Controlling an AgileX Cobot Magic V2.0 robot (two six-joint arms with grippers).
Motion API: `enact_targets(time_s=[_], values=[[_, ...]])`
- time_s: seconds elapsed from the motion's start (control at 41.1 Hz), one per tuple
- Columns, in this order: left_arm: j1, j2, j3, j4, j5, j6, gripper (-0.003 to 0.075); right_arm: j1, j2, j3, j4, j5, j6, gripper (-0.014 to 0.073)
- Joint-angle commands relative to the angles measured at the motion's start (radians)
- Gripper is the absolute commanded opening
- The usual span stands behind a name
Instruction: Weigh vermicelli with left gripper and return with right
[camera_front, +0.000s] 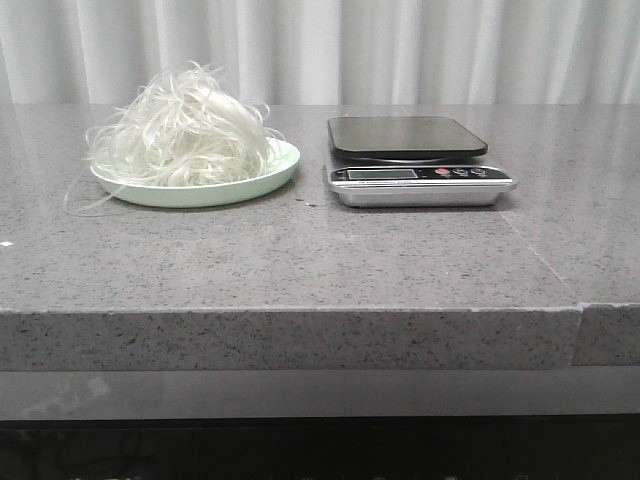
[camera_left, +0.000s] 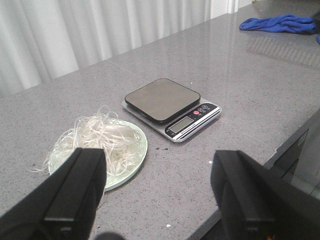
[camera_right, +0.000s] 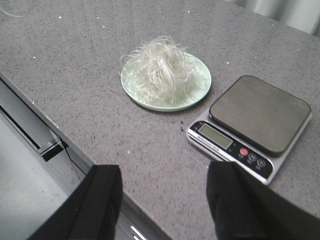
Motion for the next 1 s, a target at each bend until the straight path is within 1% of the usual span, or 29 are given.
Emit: enact_targets(time_s=[0.0, 0.243, 0.535, 0.608, 0.632, 0.753, 0.802, 0.826, 0.875, 0.899, 0.924, 0.972], values=[[-0.001, 0.004, -0.025, -0.011, -0.078, -0.002, 0.0505, -0.003, -0.1, 0.039, -0.003, -0.037, 0.0, 0.0485], [-0.001, 0.004, -0.025, -0.011, -0.078, -0.002, 0.0505, -0.003, -0.271, 0.144, -0.003, 0.055, 0.0, 0.0485], [-0.001, 0.004, -0.025, -0.047, -0.081, -0.002, 0.0498, -0.003, -0.301, 0.164, -0.003, 0.061, 0.0, 0.0479], [-0.001, 0.004, -0.025, -0.049, -0.081, -0.002, 0.0456, -0.003, -0.301, 0.164, -0.003, 0.061, 0.0, 0.0436], [-0.001, 0.004, -0.025, -0.049, -0.081, -0.002, 0.0431, -0.003, -0.301, 0.164, -0.003, 0.061, 0.0, 0.0415], [-0.001, 0.004, -0.025, -0.049, -0.081, -0.002, 0.0296, -0.003, -0.301, 0.164, -0.003, 0.061, 0.0, 0.0257], [-0.001, 0.004, -0.025, -0.049, -0.081, -0.002, 0.0241, -0.003, -0.301, 0.164, -0.003, 0.061, 0.0, 0.021], [-0.001, 0.004, -0.025, -0.049, -0.081, -0.002, 0.0227, -0.003, -0.301, 0.164, -0.003, 0.061, 0.0, 0.0188], [-0.001, 0.004, -0.025, -0.049, -0.081, -0.002, 0.0176, -0.003, -0.301, 0.164, -0.003, 0.061, 0.0, 0.0157], [-0.001, 0.004, -0.025, -0.049, -0.081, -0.002, 0.0155, -0.003, -0.301, 0.164, -0.003, 0.06, 0.0, 0.016], [-0.001, 0.004, -0.025, -0.049, -0.081, -0.002, 0.0141, -0.003, -0.301, 0.164, -0.003, 0.06, 0.0, 0.016], [-0.001, 0.004, -0.025, -0.049, -0.081, -0.002, 0.0142, -0.003, -0.301, 0.164, -0.003, 0.06, 0.0, 0.016]])
